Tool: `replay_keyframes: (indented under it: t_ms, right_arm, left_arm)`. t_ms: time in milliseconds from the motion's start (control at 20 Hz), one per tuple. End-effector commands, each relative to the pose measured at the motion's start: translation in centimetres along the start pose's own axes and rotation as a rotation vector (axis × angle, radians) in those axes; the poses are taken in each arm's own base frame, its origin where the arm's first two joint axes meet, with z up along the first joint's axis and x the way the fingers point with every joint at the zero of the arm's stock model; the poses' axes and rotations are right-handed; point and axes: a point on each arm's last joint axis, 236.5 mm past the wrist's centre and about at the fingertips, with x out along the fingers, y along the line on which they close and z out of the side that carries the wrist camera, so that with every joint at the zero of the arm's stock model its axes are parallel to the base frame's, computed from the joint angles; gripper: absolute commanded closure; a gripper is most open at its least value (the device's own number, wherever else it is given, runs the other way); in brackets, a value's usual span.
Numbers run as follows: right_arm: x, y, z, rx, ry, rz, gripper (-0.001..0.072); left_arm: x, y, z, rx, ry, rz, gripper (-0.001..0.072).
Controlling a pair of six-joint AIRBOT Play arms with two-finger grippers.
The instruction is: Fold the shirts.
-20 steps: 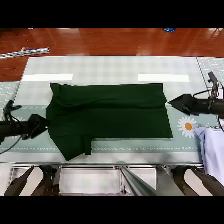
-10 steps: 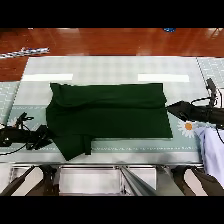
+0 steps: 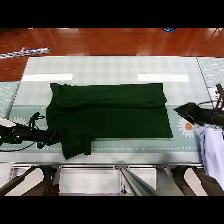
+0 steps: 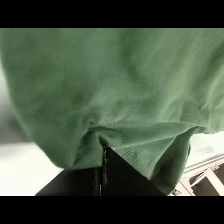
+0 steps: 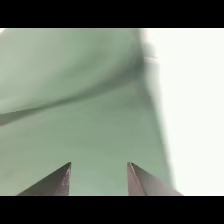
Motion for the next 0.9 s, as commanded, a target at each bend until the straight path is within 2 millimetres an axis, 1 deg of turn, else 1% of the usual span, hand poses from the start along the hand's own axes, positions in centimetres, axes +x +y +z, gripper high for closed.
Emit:
replay_keyframes:
  t_ms: [0, 50, 150, 200, 250, 350, 500, 650, 750, 800, 850]
  right_arm:
    - [-0.6, -8.3, -4.0, 0.180, 0.103, -0.247, 0.0295]
    - [0.2, -8.4, -5.6, 0.207, 0.143, -0.234, 0.0295]
    - [1.6, -8.0, -8.2, 0.229, 0.210, -0.191, 0.0295]
    - [2.0, -8.2, -9.3, 0.246, 0.239, -0.190, 0.0295]
    - [2.5, -8.1, -9.8, 0.267, 0.251, -0.176, 0.0295]
    - [3.2, -7.6, -9.5, 0.281, 0.237, -0.135, 0.0295]
    - [4.0, -7.8, -9.5, 0.312, 0.254, -0.122, 0.0295]
    - [5.5, -6.5, -8.9, 0.342, 0.261, -0.027, 0.0296]
    - [6.4, -5.2, -8.3, 0.361, 0.262, 0.055, 0.0319]
    - [6.5, -4.1, -7.5, 0.348, 0.246, 0.115, 0.0430]
    - [6.3, -3.0, -6.8, 0.303, 0.227, 0.168, 0.0608]
  left_arm:
    - [0.0, -1.0, -0.4, 0.021, 0.022, -0.028, 0.0688]
    - [0.0, -1.4, -0.2, 0.022, 0.017, -0.042, 0.0688]
    - [0.0, -2.1, 0.0, 0.014, 0.009, -0.072, 0.0688]
    - [0.0, -2.2, 0.0, 0.020, 0.007, -0.078, 0.0688]
    - [0.0, -2.2, 0.0, 0.030, 0.005, -0.078, 0.0688]
    - [0.0, -2.2, 0.0, 0.034, 0.004, -0.077, 0.0688]
    - [0.0, -2.2, 0.0, 0.034, 0.004, -0.077, 0.0688]
    - [0.0, -2.2, 0.1, 0.035, 0.003, -0.077, 0.0688]
    - [0.0, -2.2, 0.1, 0.038, 0.004, -0.077, 0.0688]
    - [-0.1, -2.2, 0.1, 0.037, 0.003, -0.077, 0.0688]
    - [-0.2, -2.3, 0.3, 0.042, -0.002, -0.077, 0.0688]
